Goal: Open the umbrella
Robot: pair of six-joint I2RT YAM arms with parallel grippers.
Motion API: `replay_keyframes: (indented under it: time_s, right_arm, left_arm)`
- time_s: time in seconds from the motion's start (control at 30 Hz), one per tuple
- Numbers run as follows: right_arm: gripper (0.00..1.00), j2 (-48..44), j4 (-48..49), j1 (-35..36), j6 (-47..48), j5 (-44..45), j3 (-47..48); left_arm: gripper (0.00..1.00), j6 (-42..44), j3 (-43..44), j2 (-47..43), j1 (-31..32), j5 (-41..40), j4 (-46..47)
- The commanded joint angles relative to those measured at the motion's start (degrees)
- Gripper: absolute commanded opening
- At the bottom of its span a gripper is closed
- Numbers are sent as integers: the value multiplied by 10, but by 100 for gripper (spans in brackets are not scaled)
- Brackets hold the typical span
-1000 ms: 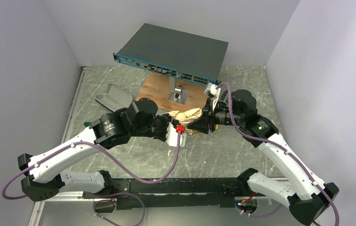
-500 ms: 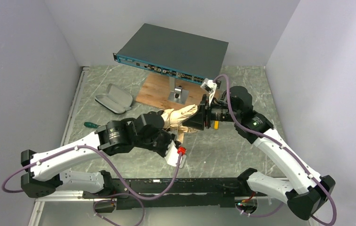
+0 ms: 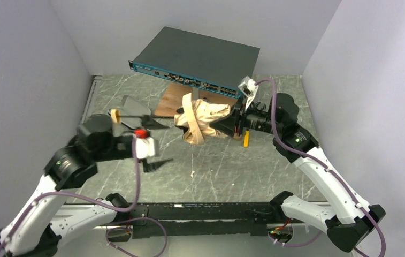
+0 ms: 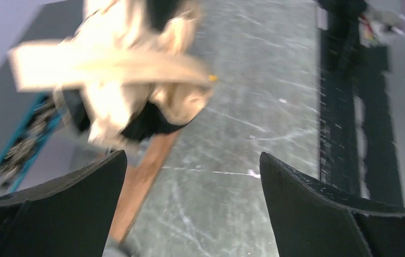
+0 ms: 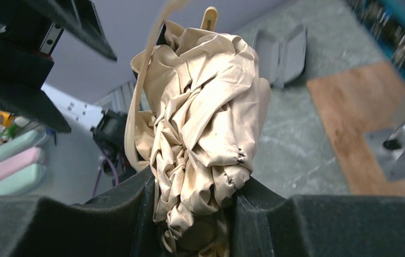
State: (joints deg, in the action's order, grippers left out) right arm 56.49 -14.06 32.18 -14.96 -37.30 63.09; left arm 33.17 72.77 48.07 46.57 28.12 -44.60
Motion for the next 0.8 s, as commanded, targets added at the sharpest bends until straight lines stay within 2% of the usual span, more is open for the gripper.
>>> replay_keyframes:
  time_s: [0.0,0.13,0.23,0.37,0.5,0.57,0.7,0.77]
  right_arm:
    - [0,8,154,0,-13,23,85]
    - [0,40,238,4,-39,46,124]
    - [0,66,311,12,-45,83,136]
    - [0,109,380,52,-45,152,150]
    - [0,141,431,119,6,224,148]
    - [0,151,453,147,27,255,145]
    - [0,169,488,180,52,288,143]
    - [0,176,504,194,60,293,143]
  left_arm:
    - [100,-105,55,-15,-156,93,33]
    - [100,-188,96,-43,-321,148,69]
    - [100,-290,50,-88,-414,146,122]
    - [100,-516,-10,-121,-531,177,237]
    - [100,-759,-25,-98,-661,188,377]
    - [100,-835,-15,-78,-700,179,427]
    - [100,-910,11,-55,-725,135,460]
    - [100,-940,15,-52,-736,108,439]
